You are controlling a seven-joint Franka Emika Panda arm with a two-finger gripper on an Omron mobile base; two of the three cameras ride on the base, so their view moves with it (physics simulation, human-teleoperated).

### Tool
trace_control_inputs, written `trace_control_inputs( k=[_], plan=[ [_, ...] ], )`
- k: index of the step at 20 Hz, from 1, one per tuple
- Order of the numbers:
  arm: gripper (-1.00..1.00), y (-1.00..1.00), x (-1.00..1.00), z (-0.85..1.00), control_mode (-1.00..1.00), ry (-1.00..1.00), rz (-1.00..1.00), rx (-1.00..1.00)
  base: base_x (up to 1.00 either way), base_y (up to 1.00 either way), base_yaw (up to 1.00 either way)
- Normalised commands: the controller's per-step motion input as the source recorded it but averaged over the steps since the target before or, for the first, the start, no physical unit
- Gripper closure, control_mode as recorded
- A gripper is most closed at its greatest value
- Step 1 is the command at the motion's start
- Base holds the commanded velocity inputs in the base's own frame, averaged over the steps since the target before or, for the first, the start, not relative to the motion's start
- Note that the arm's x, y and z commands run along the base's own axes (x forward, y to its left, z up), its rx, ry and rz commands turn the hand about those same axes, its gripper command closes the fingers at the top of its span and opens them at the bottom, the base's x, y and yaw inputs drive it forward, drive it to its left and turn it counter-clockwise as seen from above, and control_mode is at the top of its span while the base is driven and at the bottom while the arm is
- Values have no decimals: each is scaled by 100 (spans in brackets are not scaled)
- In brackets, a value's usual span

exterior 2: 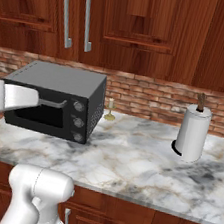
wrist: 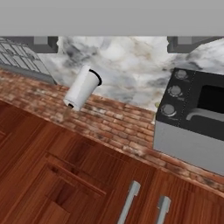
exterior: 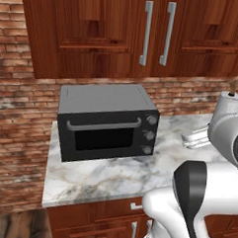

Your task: Close all open cabinet doors.

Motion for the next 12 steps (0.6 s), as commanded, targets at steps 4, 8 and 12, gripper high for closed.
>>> trace_control_inputs(
  k=[4,8,12],
  plan=[
    [-100,0,-3,-12,-100,-1,-5,1,0,0,0],
    [-100,0,0,0,-100,0,0,0,0,0,0],
    [-100,2,-5,0,-100,-2,0,-1,0,0,0]
  ],
)
